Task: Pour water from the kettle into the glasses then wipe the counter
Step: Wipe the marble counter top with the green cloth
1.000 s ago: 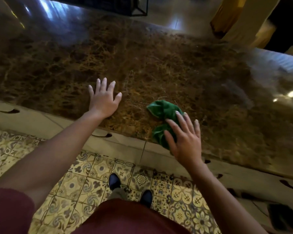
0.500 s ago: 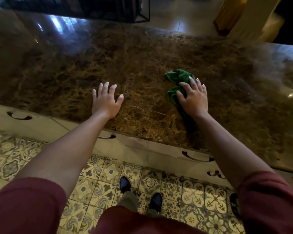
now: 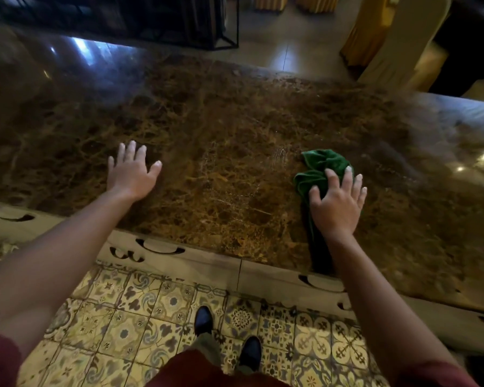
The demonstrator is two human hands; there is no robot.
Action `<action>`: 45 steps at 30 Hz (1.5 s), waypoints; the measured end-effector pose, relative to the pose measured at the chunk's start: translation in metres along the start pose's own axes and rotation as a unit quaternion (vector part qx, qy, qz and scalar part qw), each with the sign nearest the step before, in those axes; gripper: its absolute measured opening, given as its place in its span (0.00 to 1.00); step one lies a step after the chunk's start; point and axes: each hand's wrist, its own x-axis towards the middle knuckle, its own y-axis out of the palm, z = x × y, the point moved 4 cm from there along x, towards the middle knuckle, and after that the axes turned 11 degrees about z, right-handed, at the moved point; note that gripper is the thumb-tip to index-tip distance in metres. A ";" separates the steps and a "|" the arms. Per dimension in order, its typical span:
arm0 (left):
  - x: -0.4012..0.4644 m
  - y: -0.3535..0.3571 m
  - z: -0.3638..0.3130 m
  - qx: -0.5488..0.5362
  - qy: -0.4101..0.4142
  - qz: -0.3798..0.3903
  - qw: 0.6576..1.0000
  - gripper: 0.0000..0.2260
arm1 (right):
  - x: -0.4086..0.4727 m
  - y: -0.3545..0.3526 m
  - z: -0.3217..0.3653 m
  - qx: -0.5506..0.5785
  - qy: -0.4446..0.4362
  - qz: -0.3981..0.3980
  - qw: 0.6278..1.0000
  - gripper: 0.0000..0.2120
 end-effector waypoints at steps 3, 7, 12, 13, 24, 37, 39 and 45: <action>0.008 0.006 -0.003 -0.013 0.002 -0.020 1.000 0.33 | 0.051 -0.009 0.016 -0.003 0.042 0.005 0.999 0.29; 0.007 0.010 -0.004 -0.015 0.005 -0.054 0.998 0.33 | 0.106 -0.003 0.062 -0.018 0.013 0.022 0.999 0.30; 0.010 0.010 -0.002 -0.013 0.009 -0.056 0.998 0.33 | 0.120 0.021 0.132 -0.037 -0.082 0.051 0.995 0.29; 0.010 0.010 -0.002 -0.014 0.008 -0.058 0.998 0.33 | 0.113 0.027 0.146 -0.042 -0.106 0.055 0.992 0.29; 0.008 0.008 -0.001 -0.057 0.013 -0.075 0.995 0.30 | -0.083 0.052 0.155 0.058 -0.360 0.075 0.928 0.22; 0.000 0.002 -0.097 -0.053 0.129 -0.094 0.986 0.24 | -0.058 -0.096 -0.024 0.121 -0.030 -0.240 0.963 0.24; 0.002 0.009 -0.109 -0.045 0.136 -0.079 0.987 0.25 | -0.058 -0.079 -0.026 0.020 -0.028 -0.193 0.980 0.26; 0.005 0.015 -0.097 -0.034 0.109 -0.067 0.991 0.24 | -0.082 -0.053 -0.034 0.050 -0.099 -0.100 0.989 0.18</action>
